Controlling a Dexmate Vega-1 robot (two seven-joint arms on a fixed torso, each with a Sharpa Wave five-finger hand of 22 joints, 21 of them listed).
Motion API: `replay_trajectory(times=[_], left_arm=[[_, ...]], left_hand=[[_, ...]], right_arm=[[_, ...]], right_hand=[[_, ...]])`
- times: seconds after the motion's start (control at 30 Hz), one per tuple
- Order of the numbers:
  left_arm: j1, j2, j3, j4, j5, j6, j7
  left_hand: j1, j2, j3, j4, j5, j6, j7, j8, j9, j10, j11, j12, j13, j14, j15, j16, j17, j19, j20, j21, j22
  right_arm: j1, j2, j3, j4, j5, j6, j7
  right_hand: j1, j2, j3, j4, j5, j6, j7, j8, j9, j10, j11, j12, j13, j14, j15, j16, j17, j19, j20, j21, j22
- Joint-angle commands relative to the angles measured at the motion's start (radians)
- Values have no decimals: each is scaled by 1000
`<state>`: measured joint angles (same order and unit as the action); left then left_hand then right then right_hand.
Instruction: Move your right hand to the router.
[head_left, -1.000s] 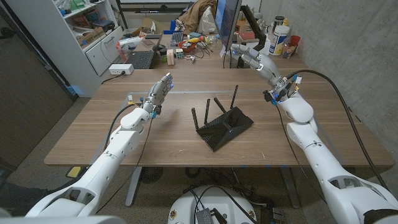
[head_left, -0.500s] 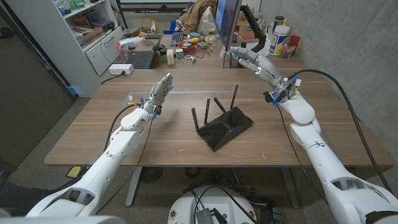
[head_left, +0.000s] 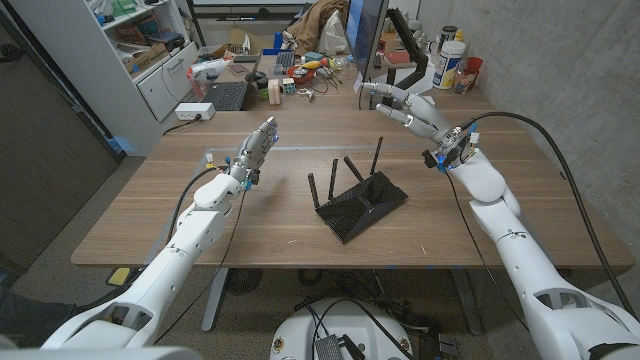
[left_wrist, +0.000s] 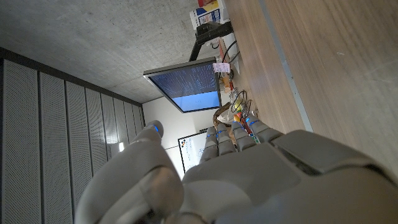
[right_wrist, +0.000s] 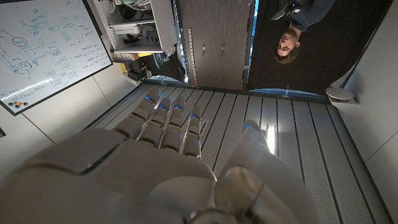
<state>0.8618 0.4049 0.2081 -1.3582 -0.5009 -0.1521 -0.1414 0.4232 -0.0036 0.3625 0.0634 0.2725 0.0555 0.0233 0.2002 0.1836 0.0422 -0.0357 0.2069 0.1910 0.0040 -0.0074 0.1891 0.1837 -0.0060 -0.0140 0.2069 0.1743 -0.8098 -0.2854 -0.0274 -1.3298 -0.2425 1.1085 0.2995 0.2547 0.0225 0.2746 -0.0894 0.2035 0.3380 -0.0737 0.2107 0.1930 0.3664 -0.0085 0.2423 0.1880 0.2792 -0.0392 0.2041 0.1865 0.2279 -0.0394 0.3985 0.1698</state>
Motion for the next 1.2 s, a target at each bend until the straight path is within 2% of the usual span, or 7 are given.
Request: replay_trajectory(times=[0.03, 0.1, 0.2, 0.63, 1.2], left_arm=[[-4, 0, -1, 10, -6, -3, -10], [-7, 1, 0, 14, -5, -4, -13], [-9, 2, 0, 16, -4, -4, -14], [-13, 2, -2, 23, -4, -3, -14], [-22, 2, -2, 33, -2, 1, -20]], left_hand=[[2, 8, 0, -1, -4, 7, 0, -2, 4, 3, -3, -2, 3, 8, -2, 2, 3, -1, 5, -2, 6], [2, 9, 0, -2, -5, 7, 0, -2, 4, 2, -3, -2, 3, 8, -2, 2, 3, -1, 5, -2, 6], [2, 9, -1, -2, -5, 7, -1, -2, 4, 3, -2, -2, 3, 8, -1, 1, 3, -2, 3, -3, 6], [3, 10, -2, -2, -7, 7, -1, -2, 4, 3, -5, -2, 3, 7, -1, 1, 3, -5, 4, -4, 6], [3, 11, -3, -3, -9, 7, -1, -3, 4, 2, -5, -3, 3, 6, -1, 1, 3, -8, 4, -5, 6]], right_arm=[[-11, 16, 34, -25, -222, 13, -113], [-18, 24, 51, -43, -298, 12, -153], [-22, 17, 48, -51, -324, 3, -177], [-15, -25, 7, -49, -370, -14, -249], [-28, -80, -36, -83, -447, -67, -324]], right_hand=[[-3, 2, 0, -1, 7, 8, -8, -3, 2, 7, -6, -3, 3, 9, -29, -4, 1, 9, -19, -8, 3], [-3, 2, 0, -1, 8, 8, -8, -4, 2, 10, -7, -2, 3, 9, -29, -4, 0, 10, -20, -9, 3], [-3, 3, 0, -1, 8, 10, -9, -3, 2, 13, -3, -1, 3, 11, -31, -4, 1, 10, -20, -11, 3], [-3, 4, 0, -1, 10, 15, -12, -3, 2, 16, -5, -1, 3, 20, -34, -2, 1, 13, -20, -17, 3], [-3, 5, -1, -3, 12, 28, -21, 0, 3, 28, -19, 1, 3, 30, -43, -2, 0, 20, -24, -27, 3]])
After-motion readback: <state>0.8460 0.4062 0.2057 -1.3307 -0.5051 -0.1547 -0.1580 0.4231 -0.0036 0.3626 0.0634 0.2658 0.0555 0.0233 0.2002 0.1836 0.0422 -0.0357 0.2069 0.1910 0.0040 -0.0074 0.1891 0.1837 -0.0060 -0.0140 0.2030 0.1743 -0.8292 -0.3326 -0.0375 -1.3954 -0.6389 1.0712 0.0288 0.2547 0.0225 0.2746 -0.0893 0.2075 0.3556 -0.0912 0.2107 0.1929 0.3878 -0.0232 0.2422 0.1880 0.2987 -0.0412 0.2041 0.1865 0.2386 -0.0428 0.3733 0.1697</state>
